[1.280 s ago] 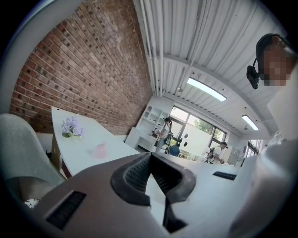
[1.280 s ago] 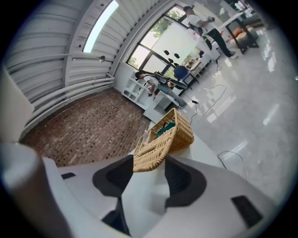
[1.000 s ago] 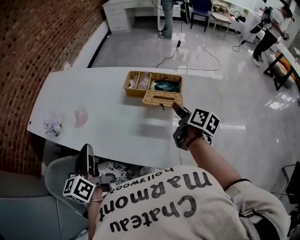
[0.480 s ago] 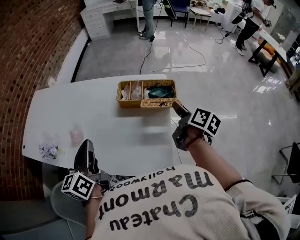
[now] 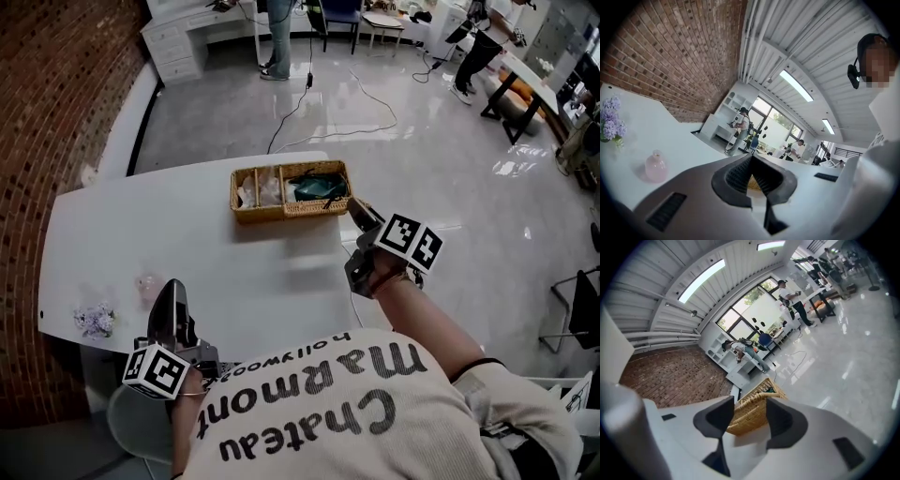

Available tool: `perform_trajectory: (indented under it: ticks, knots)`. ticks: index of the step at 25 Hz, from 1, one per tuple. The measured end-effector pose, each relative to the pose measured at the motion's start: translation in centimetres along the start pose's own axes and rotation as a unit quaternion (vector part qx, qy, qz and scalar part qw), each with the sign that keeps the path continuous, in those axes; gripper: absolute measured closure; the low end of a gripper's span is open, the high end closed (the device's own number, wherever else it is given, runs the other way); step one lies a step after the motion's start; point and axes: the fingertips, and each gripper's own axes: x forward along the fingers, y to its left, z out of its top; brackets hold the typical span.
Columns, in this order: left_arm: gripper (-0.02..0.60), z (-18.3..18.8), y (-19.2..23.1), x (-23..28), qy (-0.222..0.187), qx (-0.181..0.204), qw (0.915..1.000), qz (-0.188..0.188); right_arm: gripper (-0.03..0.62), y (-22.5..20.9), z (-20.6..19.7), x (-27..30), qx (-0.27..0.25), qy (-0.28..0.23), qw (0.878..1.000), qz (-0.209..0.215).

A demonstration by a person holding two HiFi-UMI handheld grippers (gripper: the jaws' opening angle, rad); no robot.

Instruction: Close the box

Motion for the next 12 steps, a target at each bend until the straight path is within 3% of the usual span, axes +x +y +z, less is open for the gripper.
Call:
perform_trajectory:
  ticks: [12]
  knots:
    - [0.58,1.0,2.3,1.7,0.011,-0.013,0.9996,-0.022,0.364,0.8,1.5,0.5,-0.062,-0.059,0.995,-0.058]
